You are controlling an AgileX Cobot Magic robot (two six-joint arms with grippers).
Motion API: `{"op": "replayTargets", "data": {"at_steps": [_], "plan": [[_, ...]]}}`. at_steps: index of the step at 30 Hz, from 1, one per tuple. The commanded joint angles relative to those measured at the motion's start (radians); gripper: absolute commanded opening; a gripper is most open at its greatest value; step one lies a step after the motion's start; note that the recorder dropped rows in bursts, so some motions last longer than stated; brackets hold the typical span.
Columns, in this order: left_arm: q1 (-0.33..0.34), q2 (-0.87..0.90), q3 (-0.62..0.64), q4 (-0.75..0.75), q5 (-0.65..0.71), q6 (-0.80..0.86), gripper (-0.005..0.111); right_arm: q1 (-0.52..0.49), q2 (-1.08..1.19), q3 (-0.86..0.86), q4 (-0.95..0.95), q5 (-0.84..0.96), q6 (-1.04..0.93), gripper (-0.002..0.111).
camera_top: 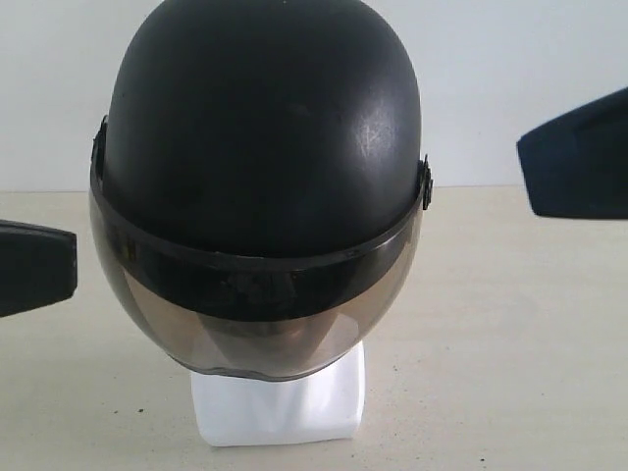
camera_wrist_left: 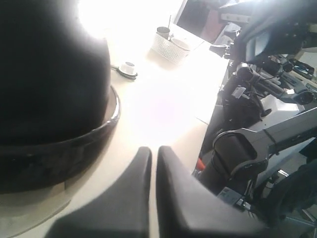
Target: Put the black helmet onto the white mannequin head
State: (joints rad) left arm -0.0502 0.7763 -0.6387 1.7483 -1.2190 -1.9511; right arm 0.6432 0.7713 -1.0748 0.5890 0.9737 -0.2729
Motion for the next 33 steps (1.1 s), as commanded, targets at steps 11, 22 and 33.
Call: {"op": "replayTargets", "data": {"at_steps": [11,22,33], "plan": [[-0.009,-0.062,0.009,-0.004,-0.002,-0.035,0.004,-0.004,-0.004,-0.005,-0.001,0.002,-0.002,0.000],[0.008,-0.062,0.005,-0.004,-0.002,0.095,0.004,-0.004,-0.004,-0.005,-0.001,0.002,0.001,0.000],[0.043,-0.315,0.003,-0.004,0.396,0.195,0.004,-0.004,-0.004,-0.005,-0.001,0.002,0.001,0.000]]}}
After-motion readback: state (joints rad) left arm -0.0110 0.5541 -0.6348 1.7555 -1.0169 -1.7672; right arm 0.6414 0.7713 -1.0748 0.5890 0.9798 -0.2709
